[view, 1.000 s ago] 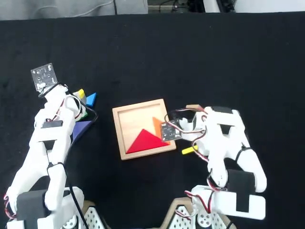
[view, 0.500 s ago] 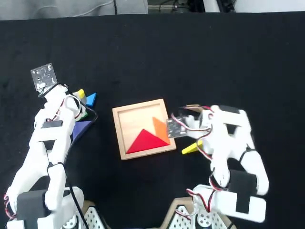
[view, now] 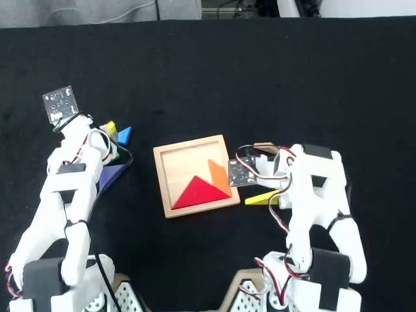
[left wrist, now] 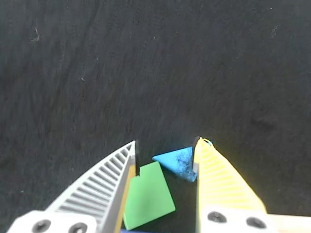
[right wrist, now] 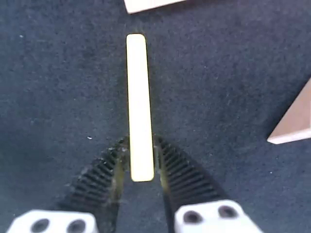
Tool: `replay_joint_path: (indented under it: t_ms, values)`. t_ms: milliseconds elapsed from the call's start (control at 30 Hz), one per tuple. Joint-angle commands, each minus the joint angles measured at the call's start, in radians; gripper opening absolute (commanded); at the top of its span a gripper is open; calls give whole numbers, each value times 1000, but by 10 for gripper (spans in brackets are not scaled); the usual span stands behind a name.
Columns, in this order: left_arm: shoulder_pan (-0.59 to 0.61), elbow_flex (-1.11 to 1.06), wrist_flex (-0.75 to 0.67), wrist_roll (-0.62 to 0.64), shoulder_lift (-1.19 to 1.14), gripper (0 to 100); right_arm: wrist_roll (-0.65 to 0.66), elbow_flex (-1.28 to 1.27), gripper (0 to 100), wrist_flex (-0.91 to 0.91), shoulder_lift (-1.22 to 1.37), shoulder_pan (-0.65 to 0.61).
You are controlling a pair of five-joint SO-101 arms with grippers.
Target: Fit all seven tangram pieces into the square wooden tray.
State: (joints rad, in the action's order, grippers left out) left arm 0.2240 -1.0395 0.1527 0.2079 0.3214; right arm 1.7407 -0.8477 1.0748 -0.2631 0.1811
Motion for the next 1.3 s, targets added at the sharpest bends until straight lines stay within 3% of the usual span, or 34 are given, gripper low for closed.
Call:
replay_joint_path:
  t_ms: [0, 133, 333, 400, 600, 900, 1100, 1267]
  values:
    - [-2, 65, -17, -12, 5, 195, -176, 107, 12, 60, -53, -80]
    - [-2, 65, -17, -12, 5, 195, -535, 271, 11, 160, -53, -212]
    - [1, 59, -15, -12, 11, 195, -1274, 522, 11, 282, -53, -377]
    - [4, 58, -15, -12, 12, 195, -1435, 598, 11, 345, -53, -425]
    - [31, 58, -12, -3, 14, 195, -1677, 668, 11, 365, -44, -626]
    - [85, 10, -9, -3, 14, 195, -2180, 624, 12, 204, -42, -775]
    - [81, 12, -12, -3, 14, 195, -2277, 383, 12, -78, -42, -779]
    - [81, 12, -14, -3, 14, 195, -2274, 274, 12, -180, -42, -813]
